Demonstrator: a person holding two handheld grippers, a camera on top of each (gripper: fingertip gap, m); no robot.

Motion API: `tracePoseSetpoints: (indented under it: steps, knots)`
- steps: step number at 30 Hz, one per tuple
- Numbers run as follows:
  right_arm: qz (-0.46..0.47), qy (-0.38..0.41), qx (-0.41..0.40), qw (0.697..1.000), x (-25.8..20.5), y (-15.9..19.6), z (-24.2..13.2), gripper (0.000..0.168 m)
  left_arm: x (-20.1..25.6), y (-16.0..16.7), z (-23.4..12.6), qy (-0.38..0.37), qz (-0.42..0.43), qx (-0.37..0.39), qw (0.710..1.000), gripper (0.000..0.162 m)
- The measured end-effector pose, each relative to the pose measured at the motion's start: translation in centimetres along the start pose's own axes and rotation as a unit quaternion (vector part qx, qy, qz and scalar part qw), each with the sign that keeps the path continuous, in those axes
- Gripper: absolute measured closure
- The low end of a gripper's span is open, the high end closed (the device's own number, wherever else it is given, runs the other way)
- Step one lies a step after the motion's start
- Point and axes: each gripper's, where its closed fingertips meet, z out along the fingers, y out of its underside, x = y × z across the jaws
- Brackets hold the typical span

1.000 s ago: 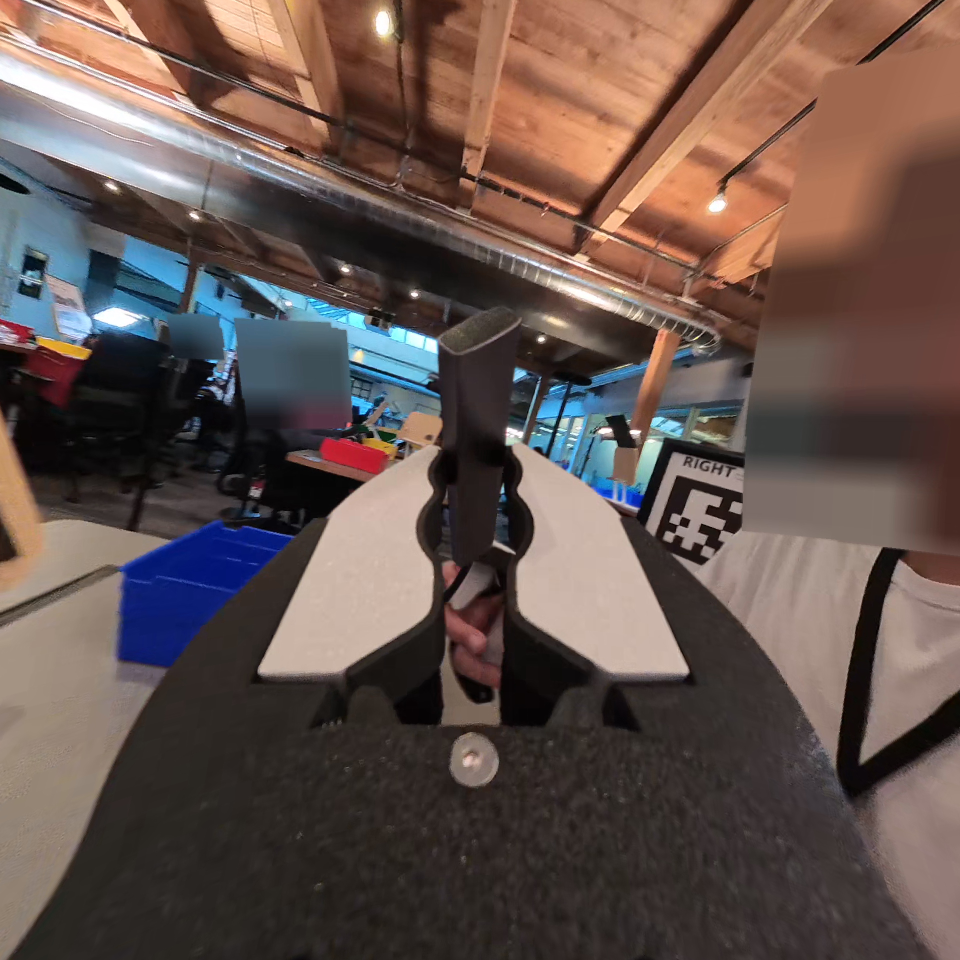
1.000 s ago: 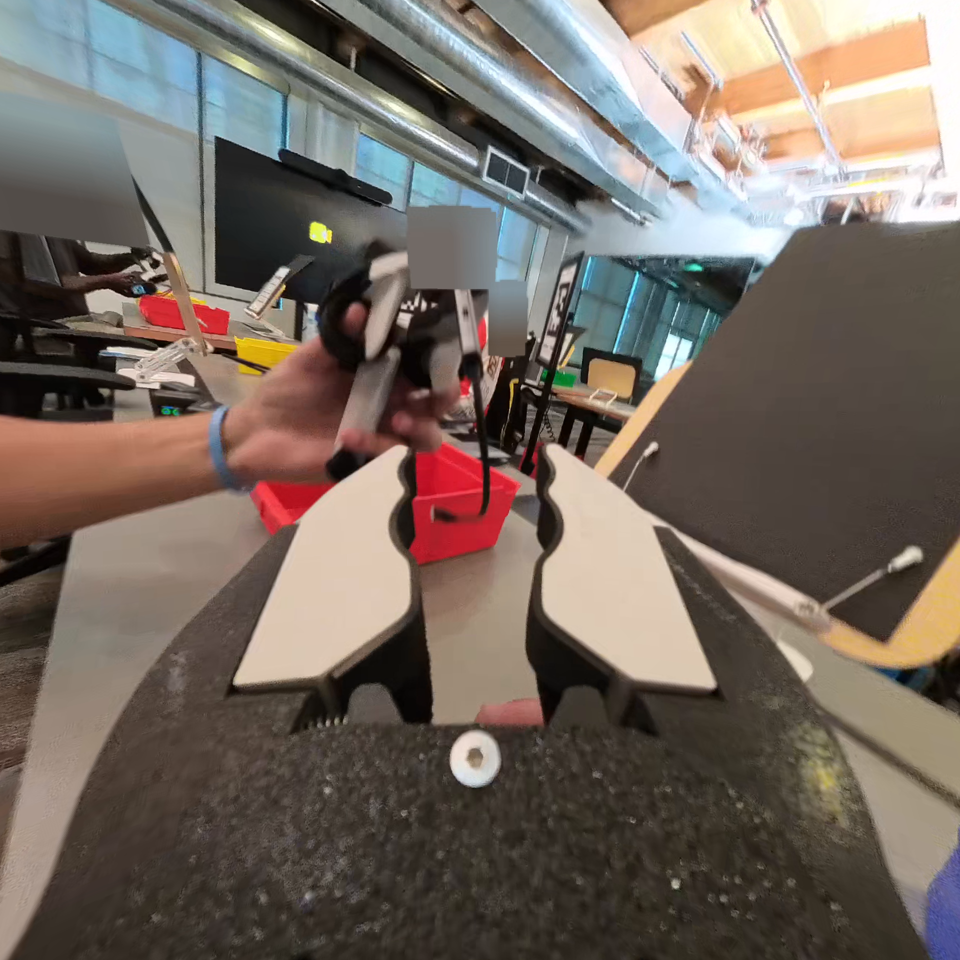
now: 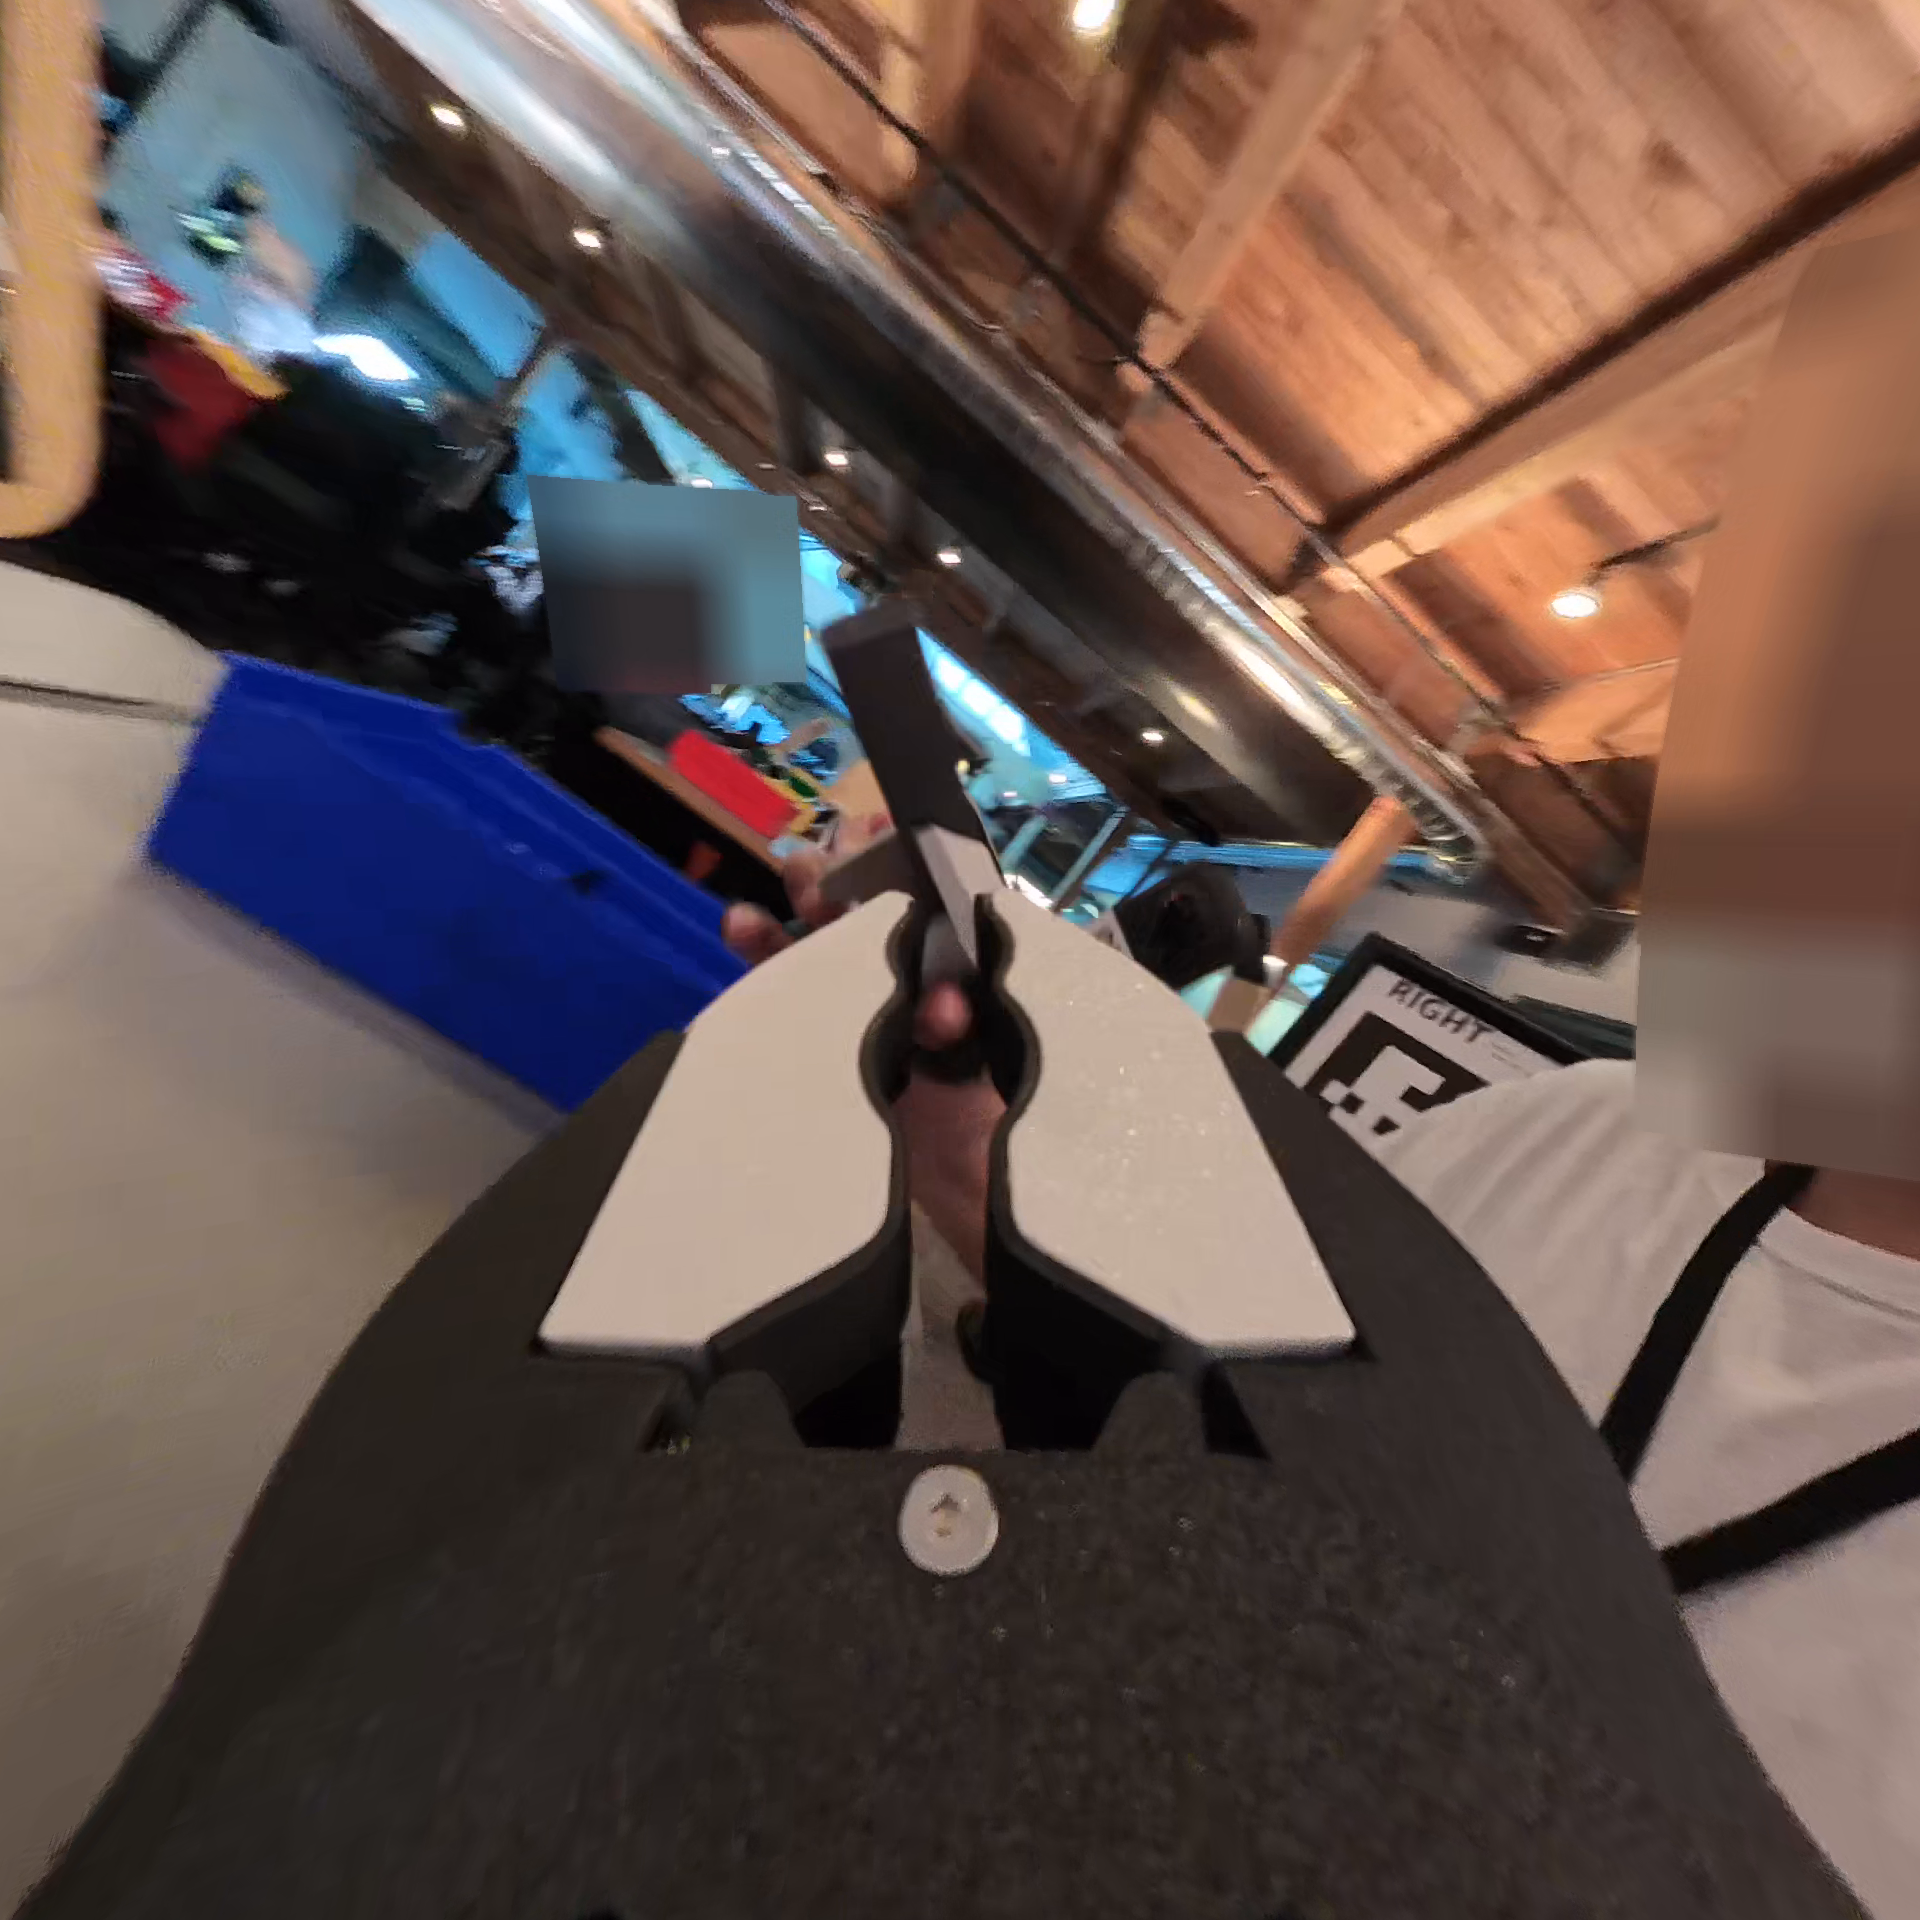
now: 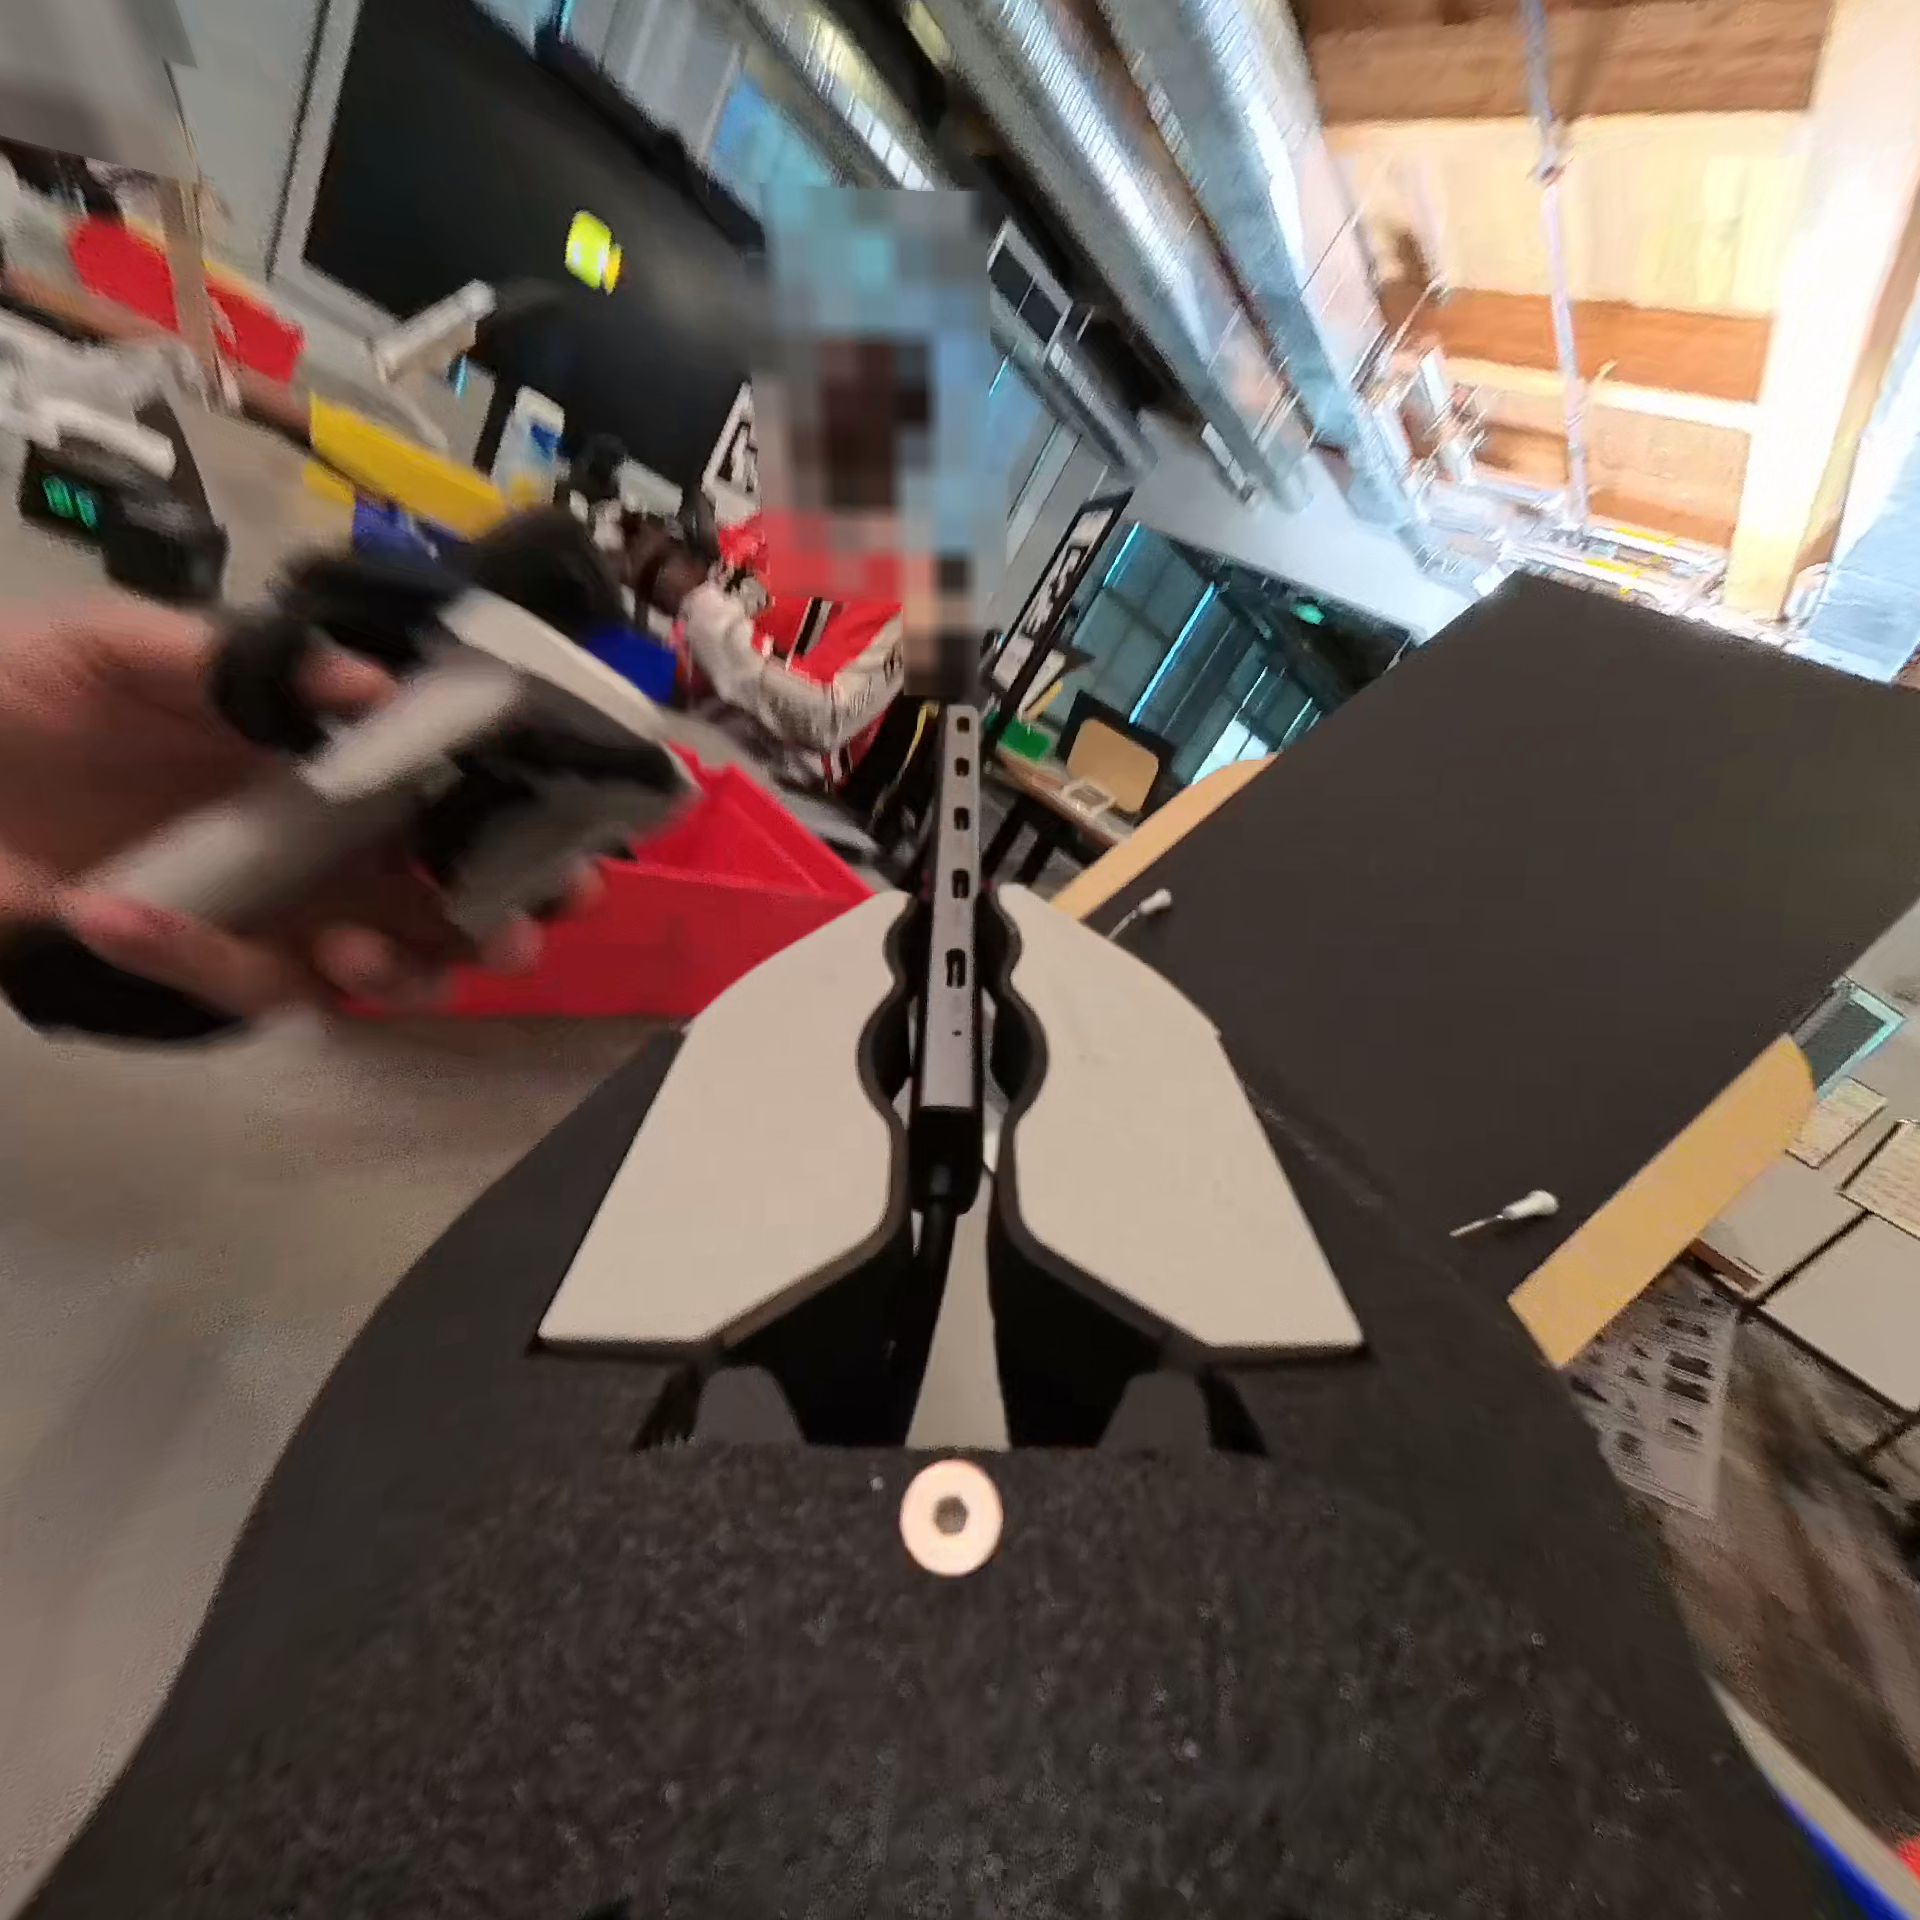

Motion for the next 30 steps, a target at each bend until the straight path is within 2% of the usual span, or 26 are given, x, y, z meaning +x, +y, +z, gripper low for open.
tracePoseSetpoints:
  steps: [2,4,6,8,10,11,13,18,20,23,26,28,30]
  knots:
    - [-0.05,-0.015,-0.055,0.997,0.6,2.2,1.6,0.159,1.0,0.5,-3.4,-0.06,0.03,-0.004,0.998,0.162]
    - [-0.147,-0.009,-0.095,0.985,1.1,4.9,3.1,0.159,2.4,2.1,-6.2,-0.127,0.072,-0.023,0.989,0.16]
    - [-0.227,-0.01,-0.125,0.966,1.0,8.0,4.5,0.159,3.0,4.4,-8.7,-0.214,0.12,-0.058,0.968,0.158]
    - [-0.271,-0.023,-0.135,0.953,0.0,10.9,5.6,0.159,2.4,7.0,-11.5,-0.321,0.194,-0.111,0.92,0.149]
    - [-0.288,-0.031,-0.133,0.948,-1.1,13.4,6.3,0.159,2.0,8.5,-13.6,-0.397,0.263,-0.136,0.869,0.132]
    - [-0.291,-0.032,-0.129,0.947,-1.5,14.4,6.5,0.159,2.4,8.8,-13.9,-0.402,0.285,-0.132,0.86,0.128]
    - [-0.288,-0.024,-0.117,0.95,-2.2,15.6,6.4,0.159,3.8,8.8,-13.4,-0.382,0.331,-0.101,0.857,0.108]
    - [-0.269,-0.017,-0.088,0.959,-2.0,15.7,5.6,0.159,3.4,7.6,-14.7,-0.422,0.388,-0.077,0.816,0.089]
    - [-0.232,-0.027,-0.096,0.968,-2.0,16.4,5.5,0.159,2.5,7.5,-15.3,-0.431,0.408,-0.089,0.8,0.089]
    - [-0.223,-0.043,-0.103,0.968,-2.3,16.6,5.5,0.159,1.4,7.2,-15.6,-0.44,0.418,-0.101,0.788,0.092]
    - [-0.245,-0.056,-0.108,0.962,-3.1,17.0,5.6,0.159,1.0,7.1,-15.2,-0.435,0.387,-0.093,0.808,0.099]
    - [-0.252,-0.065,-0.108,0.959,-3.6,17.1,5.7,0.159,1.7,6.8,-14.6,-0.409,0.38,-0.075,0.826,0.114]
    - [-0.254,-0.07,-0.109,0.959,-3.8,17.1,5.8,0.159,3.2,5.8,-14.2,-0.385,0.397,-0.036,0.832,0.13]
